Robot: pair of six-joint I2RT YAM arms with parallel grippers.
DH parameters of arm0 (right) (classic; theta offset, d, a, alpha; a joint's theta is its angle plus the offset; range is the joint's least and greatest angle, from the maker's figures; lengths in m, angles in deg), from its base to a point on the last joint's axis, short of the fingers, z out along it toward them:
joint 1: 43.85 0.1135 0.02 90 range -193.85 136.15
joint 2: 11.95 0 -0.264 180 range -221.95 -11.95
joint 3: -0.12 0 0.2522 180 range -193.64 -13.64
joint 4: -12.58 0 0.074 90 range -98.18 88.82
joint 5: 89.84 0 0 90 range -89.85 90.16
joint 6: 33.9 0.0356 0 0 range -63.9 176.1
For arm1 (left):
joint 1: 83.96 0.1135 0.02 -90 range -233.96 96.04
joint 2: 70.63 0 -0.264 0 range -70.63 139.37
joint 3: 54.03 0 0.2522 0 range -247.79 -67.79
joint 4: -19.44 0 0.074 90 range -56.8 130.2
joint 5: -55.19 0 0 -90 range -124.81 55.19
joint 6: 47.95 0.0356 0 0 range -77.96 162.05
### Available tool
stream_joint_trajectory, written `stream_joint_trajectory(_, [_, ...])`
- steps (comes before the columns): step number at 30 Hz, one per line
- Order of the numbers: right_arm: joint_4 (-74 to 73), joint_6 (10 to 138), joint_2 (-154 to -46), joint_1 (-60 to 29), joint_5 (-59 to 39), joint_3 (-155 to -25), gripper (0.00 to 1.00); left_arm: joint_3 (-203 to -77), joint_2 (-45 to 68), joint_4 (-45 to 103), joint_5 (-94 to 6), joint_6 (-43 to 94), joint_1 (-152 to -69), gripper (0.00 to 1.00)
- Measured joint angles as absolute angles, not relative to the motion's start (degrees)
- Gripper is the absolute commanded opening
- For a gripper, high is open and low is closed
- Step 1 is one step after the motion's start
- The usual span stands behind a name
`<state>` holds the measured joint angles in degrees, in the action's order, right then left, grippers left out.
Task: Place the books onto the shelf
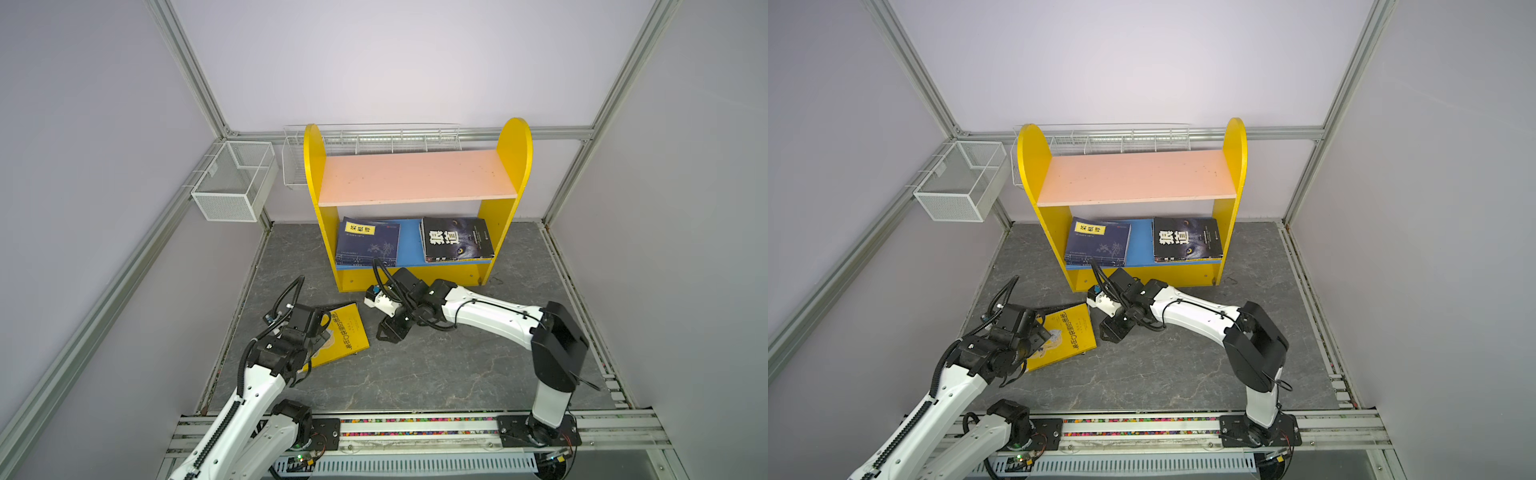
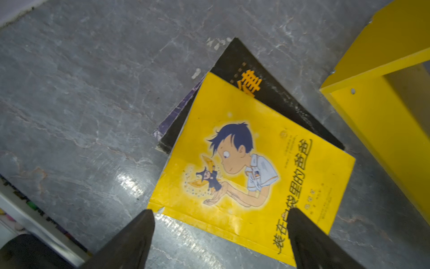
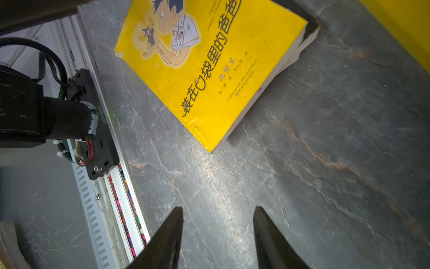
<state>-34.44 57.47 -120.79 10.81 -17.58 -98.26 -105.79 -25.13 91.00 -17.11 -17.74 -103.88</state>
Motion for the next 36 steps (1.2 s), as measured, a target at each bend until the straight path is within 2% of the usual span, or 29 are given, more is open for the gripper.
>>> stream_joint_trajectory(9, [-34.83,57.73,-131.63,11.07,-23.29,-106.50,0.54,-101.85,-24.37,89.99,-19.25,-16.91,-100.05,0.89])
stream_joint_trajectory(21, [-35.23,60.38,-141.49,11.16,-30.52,-113.18,0.58,-96.39,-24.15,85.14,-20.33,-15.97,-99.97,0.88])
stream_joint_trajectory(29, [-35.23,61.08,-142.38,11.09,-32.64,-114.15,0.58,-94.14,-23.51,83.20,-21.11,-15.78,-99.59,0.71])
stream_joint_trajectory(36, [-31.88,64.92,-139.83,10.28,-26.70,-110.89,0.58,-94.14,-22.75,81.34,-22.34,-14.25,-99.55,0.68])
